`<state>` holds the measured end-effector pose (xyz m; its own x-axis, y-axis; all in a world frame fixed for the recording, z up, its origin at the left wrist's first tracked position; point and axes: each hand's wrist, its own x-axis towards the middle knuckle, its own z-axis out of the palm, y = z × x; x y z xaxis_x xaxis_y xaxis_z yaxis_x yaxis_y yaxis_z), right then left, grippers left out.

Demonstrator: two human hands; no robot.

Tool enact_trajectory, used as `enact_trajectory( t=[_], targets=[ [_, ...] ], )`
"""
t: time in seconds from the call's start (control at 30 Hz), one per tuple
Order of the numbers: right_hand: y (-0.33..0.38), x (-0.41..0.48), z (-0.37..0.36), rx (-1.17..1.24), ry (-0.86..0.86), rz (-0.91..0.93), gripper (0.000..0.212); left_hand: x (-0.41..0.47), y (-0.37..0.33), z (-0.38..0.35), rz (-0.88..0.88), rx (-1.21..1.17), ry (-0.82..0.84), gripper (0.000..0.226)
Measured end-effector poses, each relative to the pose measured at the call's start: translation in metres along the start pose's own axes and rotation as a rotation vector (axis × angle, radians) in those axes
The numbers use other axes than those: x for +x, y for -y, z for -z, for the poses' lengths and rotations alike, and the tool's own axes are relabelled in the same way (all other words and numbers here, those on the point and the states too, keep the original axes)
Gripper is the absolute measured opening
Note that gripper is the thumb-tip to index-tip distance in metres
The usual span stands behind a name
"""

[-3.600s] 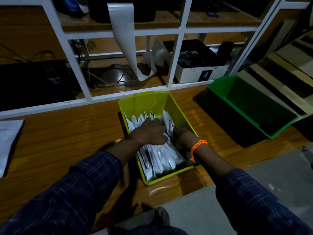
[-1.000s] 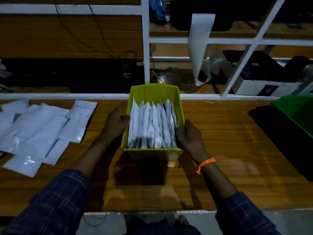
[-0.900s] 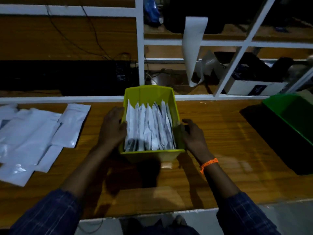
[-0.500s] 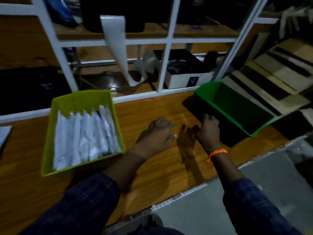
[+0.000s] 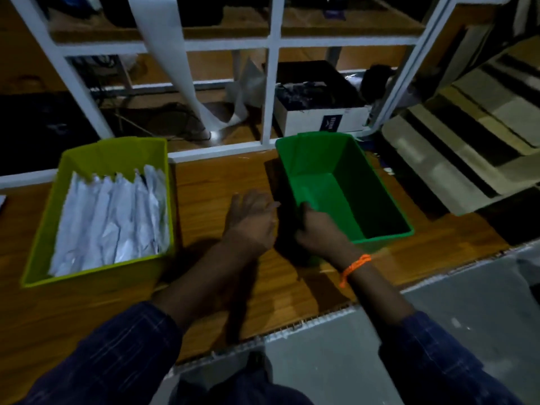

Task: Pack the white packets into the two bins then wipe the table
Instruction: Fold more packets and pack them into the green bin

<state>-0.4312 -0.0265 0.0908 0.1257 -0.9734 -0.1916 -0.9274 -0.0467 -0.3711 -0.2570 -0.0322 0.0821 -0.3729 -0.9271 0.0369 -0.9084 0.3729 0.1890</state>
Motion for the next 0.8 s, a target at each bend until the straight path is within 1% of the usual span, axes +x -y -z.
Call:
enact_trajectory(
  t=[0.1,0.13,0.17,0.2,0.27,0.37,0.4,0.47,0.5,0.53,0.57,0.6,0.63,0.67,0.7,0.73,0.77,0.8],
  targets=[
    [0.070,0.010,-0.028,0.108,0.005,0.070,0.040,-0.032,0.055,0.015,0.257,-0.019,-0.190,0.053],
    [0.087,0.014,-0.037,0.127,0.020,0.083,0.040,-0.047,0.073,0.017,0.351,-0.039,-0.202,0.056],
    [0.103,0.016,-0.044,0.147,0.029,0.095,0.039,-0.061,0.088,0.018,0.439,-0.065,-0.180,0.062],
    [0.115,0.017,-0.051,0.174,0.032,0.115,0.037,-0.076,0.099,0.017,0.491,-0.100,-0.149,0.069],
    [0.136,0.018,-0.061,0.194,0.045,0.132,0.035,-0.096,0.112,0.014,0.472,-0.154,-0.161,0.075],
    [0.154,0.014,-0.068,0.109,0.038,0.072,0.033,-0.100,0.121,0.014,0.452,-0.309,-0.147,0.079],
    [0.158,0.010,-0.068,0.076,0.014,0.050,0.032,-0.100,0.124,0.018,0.407,-0.350,-0.168,0.077],
    [0.161,0.000,-0.061,0.032,-0.060,0.000,0.028,-0.102,0.135,0.029,0.308,-0.313,-0.294,0.066],
    [0.163,-0.007,-0.055,0.018,-0.095,-0.026,0.027,-0.105,0.148,0.035,0.310,-0.247,-0.366,0.062],
    [0.165,-0.014,-0.050,0.010,-0.129,-0.042,0.025,-0.110,0.165,0.041,0.356,-0.173,-0.406,0.061],
    [0.169,-0.020,-0.044,0.011,-0.169,-0.044,0.022,-0.118,0.185,0.049,0.453,-0.109,-0.394,0.062],
    [0.174,-0.026,-0.039,0.011,-0.217,-0.031,0.019,-0.127,0.209,0.053,0.561,-0.068,-0.341,0.066],
    [0.182,-0.032,-0.035,0.003,-0.263,-0.011,0.016,-0.138,0.229,0.057,0.675,-0.081,-0.258,0.073],
    [0.193,-0.038,-0.031,-0.012,-0.303,0.013,0.015,-0.149,0.246,0.063,0.780,-0.149,-0.159,0.083],
    [0.207,-0.044,-0.029,-0.029,-0.335,0.035,0.015,-0.156,0.260,0.066,0.857,-0.259,-0.094,0.093],
    [0.221,-0.049,-0.027,-0.045,-0.360,0.050,0.016,-0.160,0.271,0.067,0.896,-0.380,-0.063,0.102],
    [0.233,-0.053,-0.026,-0.064,-0.381,0.051,0.017,-0.159,0.279,0.065,0.887,-0.487,-0.058,0.107],
    [0.242,-0.056,-0.024,-0.087,-0.405,0.039,0.018,-0.157,0.281,0.065,0.824,-0.573,-0.064,0.108]
  ],
)
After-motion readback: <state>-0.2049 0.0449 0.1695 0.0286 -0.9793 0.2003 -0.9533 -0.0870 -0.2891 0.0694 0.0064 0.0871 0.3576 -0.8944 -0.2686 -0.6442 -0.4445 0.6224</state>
